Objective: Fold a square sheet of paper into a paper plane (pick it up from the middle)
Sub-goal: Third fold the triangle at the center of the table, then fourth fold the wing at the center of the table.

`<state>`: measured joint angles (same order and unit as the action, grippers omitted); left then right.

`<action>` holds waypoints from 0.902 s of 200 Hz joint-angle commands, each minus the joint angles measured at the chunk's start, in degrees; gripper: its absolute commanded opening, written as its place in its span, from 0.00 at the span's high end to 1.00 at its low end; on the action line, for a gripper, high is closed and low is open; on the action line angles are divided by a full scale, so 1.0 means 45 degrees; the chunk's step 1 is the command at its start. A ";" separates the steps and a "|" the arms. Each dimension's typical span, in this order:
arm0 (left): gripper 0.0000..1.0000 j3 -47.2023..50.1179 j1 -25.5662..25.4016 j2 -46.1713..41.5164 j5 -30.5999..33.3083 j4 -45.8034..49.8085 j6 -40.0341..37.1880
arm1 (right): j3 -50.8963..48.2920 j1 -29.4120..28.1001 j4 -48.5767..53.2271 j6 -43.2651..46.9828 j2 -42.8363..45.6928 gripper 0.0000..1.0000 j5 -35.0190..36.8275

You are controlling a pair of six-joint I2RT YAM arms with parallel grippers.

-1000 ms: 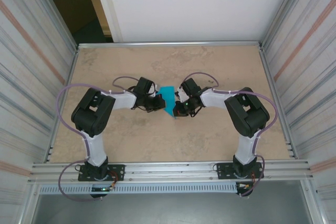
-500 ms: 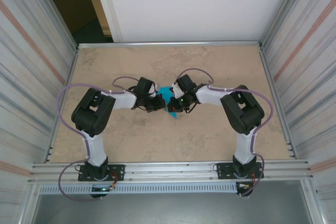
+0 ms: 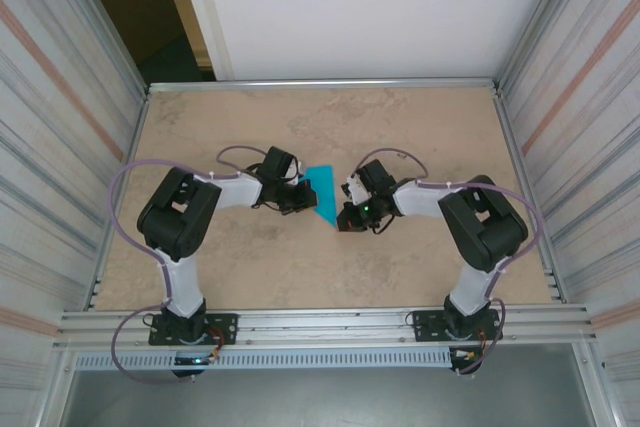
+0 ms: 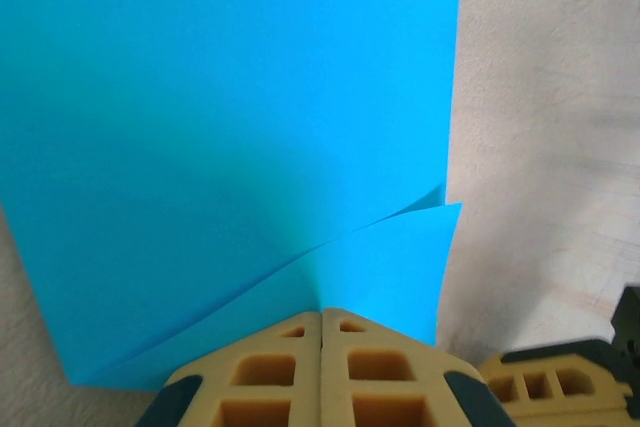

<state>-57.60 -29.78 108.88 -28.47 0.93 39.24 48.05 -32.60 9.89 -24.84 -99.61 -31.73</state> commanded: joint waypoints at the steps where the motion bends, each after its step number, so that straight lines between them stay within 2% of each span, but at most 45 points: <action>1: 0.95 -0.0420 0.0038 0.0180 0.0206 0.0803 0.0075 | -0.0455 0.0291 0.0654 0.0247 0.1220 1.00 0.0028; 19: 0.92 -0.0788 0.0026 -0.0272 -0.0525 0.0399 0.0514 | -0.0410 0.0484 0.0383 0.0042 0.2041 1.00 0.0218; 45: 0.85 -0.0430 0.0506 -0.0999 -0.1395 -0.1434 0.2082 | -0.0092 0.0416 -0.0467 -0.1015 0.2345 0.98 0.0894; 60: 0.78 0.0167 0.0796 -0.1498 -0.1218 -0.1995 0.2639 | 0.0409 0.0316 -0.0677 -0.1595 0.1781 0.94 0.1132; 92: 0.71 0.1616 0.1302 -0.2397 -0.0594 -0.2137 0.2982 | 0.1571 0.0075 -0.1467 -0.2385 0.0415 0.82 0.0825; 129: 0.67 0.2824 0.1618 -0.2868 -0.0519 -0.2404 0.3379 | 0.2686 -0.0237 -0.1140 -0.2175 -0.0677 0.83 0.0894; 180: 0.59 0.2653 0.1617 -0.2367 -0.0646 -0.2453 0.3573 | 0.3579 0.0110 -0.0399 -0.2138 -0.2271 0.84 0.1617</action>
<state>-44.86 -22.59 97.93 -31.51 -9.28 54.30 62.39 -32.99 5.50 -33.98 -106.69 -26.55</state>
